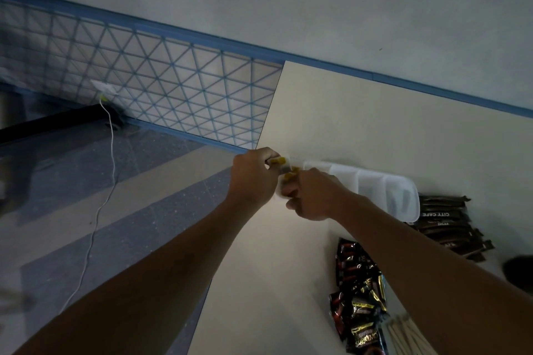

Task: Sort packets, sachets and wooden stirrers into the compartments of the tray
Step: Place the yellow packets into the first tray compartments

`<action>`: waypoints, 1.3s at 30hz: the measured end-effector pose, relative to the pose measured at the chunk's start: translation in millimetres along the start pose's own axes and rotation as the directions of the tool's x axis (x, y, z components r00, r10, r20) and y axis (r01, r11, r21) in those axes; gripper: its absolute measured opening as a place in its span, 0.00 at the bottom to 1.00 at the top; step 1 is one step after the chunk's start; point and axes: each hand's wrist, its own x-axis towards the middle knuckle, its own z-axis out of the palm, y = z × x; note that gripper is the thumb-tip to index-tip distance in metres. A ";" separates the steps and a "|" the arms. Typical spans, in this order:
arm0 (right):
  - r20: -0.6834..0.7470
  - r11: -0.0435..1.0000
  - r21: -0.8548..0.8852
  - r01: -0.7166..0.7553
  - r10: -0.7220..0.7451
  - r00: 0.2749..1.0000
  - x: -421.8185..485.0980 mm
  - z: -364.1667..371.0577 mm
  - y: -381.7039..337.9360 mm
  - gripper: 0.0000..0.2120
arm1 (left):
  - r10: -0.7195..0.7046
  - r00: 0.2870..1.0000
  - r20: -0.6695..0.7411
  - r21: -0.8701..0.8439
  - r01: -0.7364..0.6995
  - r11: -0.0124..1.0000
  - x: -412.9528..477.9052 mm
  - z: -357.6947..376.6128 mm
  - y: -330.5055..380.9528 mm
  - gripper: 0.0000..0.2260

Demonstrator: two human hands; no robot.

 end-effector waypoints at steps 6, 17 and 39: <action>-0.053 0.993 0.113 -0.042 0.048 0.997 -1.3 -2.4 0.0 0.10 | -0.004 1.000 0.001 -0.020 0.004 1.000 -1.1 -1.7 1.5 0.04; -0.226 0.904 0.424 -0.044 0.153 0.962 -5.8 5.2 11.9 0.08 | 0.081 0.988 0.134 0.119 -0.098 0.988 4.7 -1.0 3.3 0.07; -0.433 0.972 0.225 0.065 0.040 0.901 -27.8 -1.7 0.0 0.09 | 0.088 0.955 0.285 0.337 -0.185 0.923 8.4 6.3 9.2 0.12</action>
